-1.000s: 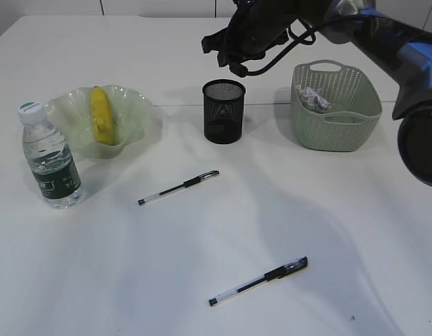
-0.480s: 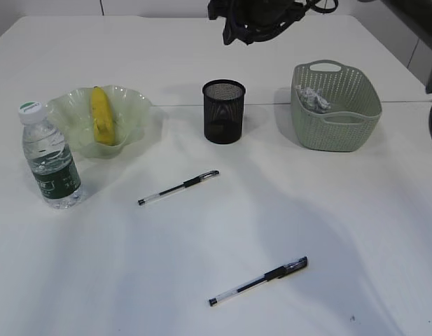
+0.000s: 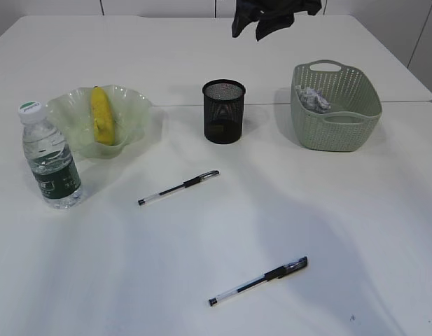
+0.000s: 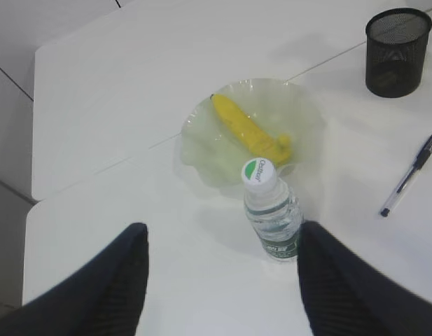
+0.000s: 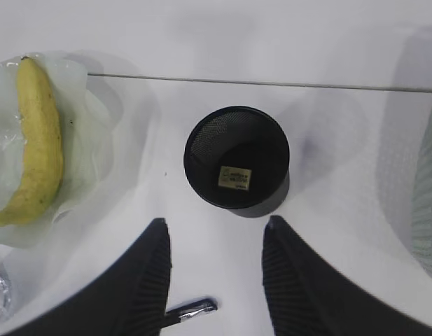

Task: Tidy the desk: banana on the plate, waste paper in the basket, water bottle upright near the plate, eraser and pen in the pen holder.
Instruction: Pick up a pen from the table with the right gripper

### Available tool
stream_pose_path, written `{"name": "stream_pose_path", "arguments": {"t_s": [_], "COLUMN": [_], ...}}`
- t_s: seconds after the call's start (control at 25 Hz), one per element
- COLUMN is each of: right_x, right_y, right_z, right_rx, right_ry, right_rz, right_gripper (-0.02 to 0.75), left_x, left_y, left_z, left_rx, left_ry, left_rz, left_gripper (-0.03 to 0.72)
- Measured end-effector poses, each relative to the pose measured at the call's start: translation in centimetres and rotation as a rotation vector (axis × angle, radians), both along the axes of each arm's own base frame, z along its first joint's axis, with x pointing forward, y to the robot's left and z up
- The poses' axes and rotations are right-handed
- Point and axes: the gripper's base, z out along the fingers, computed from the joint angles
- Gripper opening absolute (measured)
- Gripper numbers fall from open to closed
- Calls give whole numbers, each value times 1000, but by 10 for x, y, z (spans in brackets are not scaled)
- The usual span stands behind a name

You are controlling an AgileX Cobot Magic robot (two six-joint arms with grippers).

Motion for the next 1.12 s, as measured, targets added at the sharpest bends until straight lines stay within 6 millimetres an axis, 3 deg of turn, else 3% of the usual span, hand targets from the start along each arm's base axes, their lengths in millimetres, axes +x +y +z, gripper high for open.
{"name": "stream_pose_path", "arguments": {"t_s": [1.12], "right_x": [-8], "right_y": [12], "right_z": [8], "right_rx": [298], "right_ry": [135], "right_rz": [-167], "right_gripper": [326], "left_x": [-4], "left_y": [3], "left_z": [-7], "left_rx": [18], "left_ry": [94], "left_rz": [22], "left_gripper": [475]}}
